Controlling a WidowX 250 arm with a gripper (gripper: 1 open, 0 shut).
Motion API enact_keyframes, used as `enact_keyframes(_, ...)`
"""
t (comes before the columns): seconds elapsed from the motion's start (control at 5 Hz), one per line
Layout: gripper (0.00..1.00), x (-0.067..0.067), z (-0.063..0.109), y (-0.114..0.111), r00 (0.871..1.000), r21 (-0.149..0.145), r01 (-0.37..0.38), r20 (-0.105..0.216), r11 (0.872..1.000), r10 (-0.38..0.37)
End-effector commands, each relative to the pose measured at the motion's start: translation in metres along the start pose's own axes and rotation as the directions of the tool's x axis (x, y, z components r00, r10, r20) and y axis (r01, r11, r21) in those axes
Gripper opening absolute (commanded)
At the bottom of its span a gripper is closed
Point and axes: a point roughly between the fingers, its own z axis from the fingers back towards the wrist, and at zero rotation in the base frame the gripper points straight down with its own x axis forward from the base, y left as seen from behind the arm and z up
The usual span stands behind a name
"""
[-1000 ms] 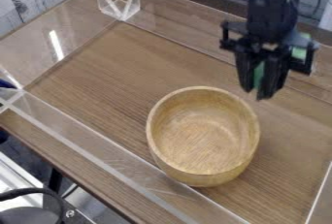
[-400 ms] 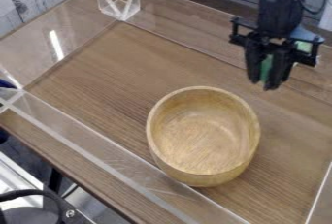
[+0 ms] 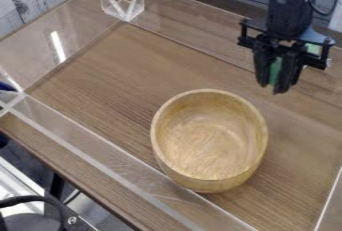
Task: Put the green block in the brown bowl
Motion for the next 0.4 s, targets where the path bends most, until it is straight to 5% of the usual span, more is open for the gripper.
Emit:
enact_keyframes(0.0,0.0,-0.0076,0.0212,0.0001,0.996,-0.016,0.017,0.09,1.0,-0.015)
enact_keyframes(0.2,0.0,-0.0108,0.0155,0.0049,0.995,-0.028,0.017,0.098,0.999,-0.014)
